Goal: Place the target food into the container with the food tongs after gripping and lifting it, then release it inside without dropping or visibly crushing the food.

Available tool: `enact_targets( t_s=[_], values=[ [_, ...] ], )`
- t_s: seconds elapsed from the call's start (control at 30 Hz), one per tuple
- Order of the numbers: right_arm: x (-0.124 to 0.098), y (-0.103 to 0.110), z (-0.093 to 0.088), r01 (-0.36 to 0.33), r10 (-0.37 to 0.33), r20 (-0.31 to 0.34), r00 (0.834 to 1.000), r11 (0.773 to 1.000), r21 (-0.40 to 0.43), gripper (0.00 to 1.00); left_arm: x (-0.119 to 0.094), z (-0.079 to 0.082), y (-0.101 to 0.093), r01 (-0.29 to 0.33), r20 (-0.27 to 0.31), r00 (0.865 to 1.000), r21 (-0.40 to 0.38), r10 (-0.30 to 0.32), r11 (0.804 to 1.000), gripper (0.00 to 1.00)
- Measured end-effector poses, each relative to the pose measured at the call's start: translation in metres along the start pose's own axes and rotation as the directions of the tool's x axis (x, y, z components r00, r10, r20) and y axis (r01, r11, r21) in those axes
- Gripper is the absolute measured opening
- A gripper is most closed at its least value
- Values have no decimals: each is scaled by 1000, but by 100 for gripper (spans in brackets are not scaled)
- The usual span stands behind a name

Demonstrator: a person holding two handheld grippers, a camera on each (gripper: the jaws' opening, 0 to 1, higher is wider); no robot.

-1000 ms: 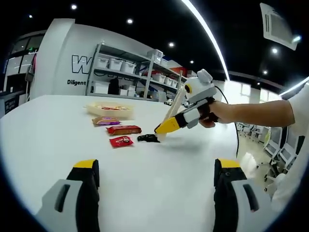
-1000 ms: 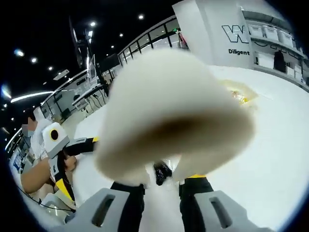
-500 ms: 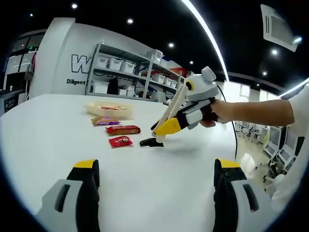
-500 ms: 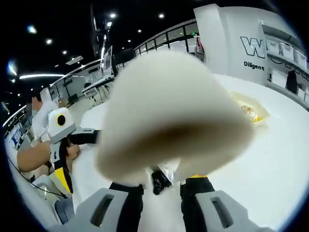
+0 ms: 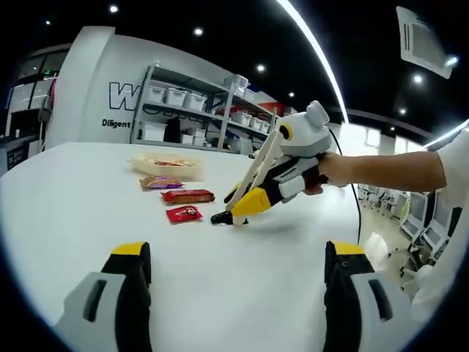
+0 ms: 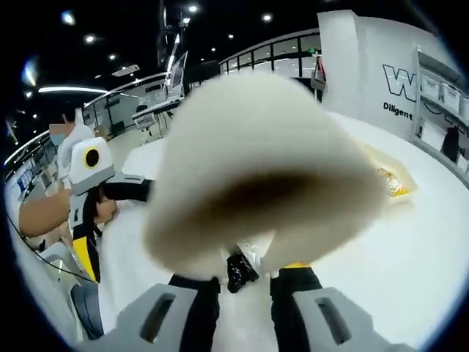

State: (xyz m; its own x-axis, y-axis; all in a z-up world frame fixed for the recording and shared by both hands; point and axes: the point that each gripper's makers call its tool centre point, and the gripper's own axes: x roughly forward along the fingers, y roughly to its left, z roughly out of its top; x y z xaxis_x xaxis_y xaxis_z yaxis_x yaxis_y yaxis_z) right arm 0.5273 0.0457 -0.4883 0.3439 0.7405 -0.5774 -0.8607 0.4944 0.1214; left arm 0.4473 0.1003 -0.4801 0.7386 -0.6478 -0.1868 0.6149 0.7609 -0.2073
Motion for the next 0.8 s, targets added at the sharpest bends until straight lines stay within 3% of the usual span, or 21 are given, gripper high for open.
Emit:
enact_targets(
  t_s=[0.03, 0.07, 0.13, 0.17, 0.23, 0.47, 0.8],
  values=[
    [-1, -10, 0, 67, -66, -8, 998, 996, 52, 14, 0, 0, 0, -2, 1, 1000, 1, 2, 1000, 97],
    [-2, -15, 2, 100, -100, -3, 995, 994, 51, 13, 0, 0, 0, -2, 0, 1000, 1, 2, 1000, 97],
    [-3, -10, 3, 50, -54, 27, 998, 992, 115, 13, 0, -1, 0, -2, -5, 1000, -1, 2, 1000, 96],
    [-5, -13, 4, 59, -65, 36, 997, 988, 142, 14, 0, -1, 0, -1, -7, 1000, 0, 1, 1000, 96],
    [-11, -16, 13, 45, -58, 87, 994, 988, 145, 14, 1, -1, 0, -2, -8, 1000, 0, 2, 1000, 96],
    [-39, -39, 42, 66, -100, 172, 980, 979, 191, 15, 1, -2, 0, -1, -9, 1000, 7, 1, 1000, 96],
    [-50, -58, 66, 99, -141, 211, 967, 975, 198, 16, 1, -2, -1, 2, -13, 1000, 14, -2, 1000, 97]
  ],
)
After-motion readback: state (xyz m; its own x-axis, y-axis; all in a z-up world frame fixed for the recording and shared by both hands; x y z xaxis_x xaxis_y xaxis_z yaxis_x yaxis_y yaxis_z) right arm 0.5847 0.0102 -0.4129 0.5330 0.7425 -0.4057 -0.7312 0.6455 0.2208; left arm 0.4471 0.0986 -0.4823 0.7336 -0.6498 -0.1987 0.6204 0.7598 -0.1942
